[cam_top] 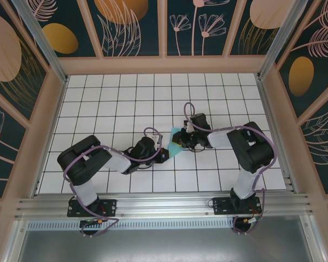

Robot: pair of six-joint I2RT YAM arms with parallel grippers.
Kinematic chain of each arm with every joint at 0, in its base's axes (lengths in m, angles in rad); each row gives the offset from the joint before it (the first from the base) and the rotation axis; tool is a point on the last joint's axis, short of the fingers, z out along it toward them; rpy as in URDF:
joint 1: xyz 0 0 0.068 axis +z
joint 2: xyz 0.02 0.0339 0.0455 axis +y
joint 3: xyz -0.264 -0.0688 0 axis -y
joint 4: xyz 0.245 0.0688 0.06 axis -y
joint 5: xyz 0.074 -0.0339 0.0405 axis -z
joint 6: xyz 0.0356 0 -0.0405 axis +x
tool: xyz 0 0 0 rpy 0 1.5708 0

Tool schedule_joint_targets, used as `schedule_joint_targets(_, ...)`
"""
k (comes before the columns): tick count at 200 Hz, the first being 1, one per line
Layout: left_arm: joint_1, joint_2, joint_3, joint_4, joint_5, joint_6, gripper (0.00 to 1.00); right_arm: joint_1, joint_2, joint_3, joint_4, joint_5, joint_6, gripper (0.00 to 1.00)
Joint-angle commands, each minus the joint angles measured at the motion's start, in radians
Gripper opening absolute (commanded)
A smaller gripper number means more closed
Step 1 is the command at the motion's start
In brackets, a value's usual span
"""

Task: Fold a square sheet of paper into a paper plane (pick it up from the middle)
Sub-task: Fourth fold the wing at the center of the table.

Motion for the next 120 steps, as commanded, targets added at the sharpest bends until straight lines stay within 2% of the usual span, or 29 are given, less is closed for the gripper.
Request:
schedule_joint_targets(1, 0.003, 0.003, -0.003, -0.107, -0.026, 0.019, 0.11, -0.008, 0.018, -0.020, -0.026, 0.068, -0.012, 0.22)
schedule_joint_targets(22, 0.002, -0.021, -0.011, -0.102, -0.025, 0.018, 0.17, -0.006, 0.028, -0.009, -0.035, 0.061, -0.021, 0.22)
schedule_joint_targets(46, 0.002, -0.053, -0.008, -0.112, -0.026, 0.027, 0.17, 0.000, 0.044, 0.008, -0.084, 0.076, -0.045, 0.21)
schedule_joint_targets(65, 0.003, -0.085, 0.001, -0.129, -0.027, 0.036, 0.13, 0.003, 0.046, 0.007, -0.095, 0.079, -0.054, 0.21)
schedule_joint_targets(91, 0.002, -0.065, 0.003, -0.099, 0.013, 0.035, 0.00, 0.009, 0.051, 0.023, -0.116, 0.087, -0.066, 0.21)
schedule_joint_targets(120, 0.003, -0.031, 0.002, -0.098, 0.041, 0.031, 0.00, 0.015, 0.061, 0.039, -0.135, 0.094, -0.072, 0.21)
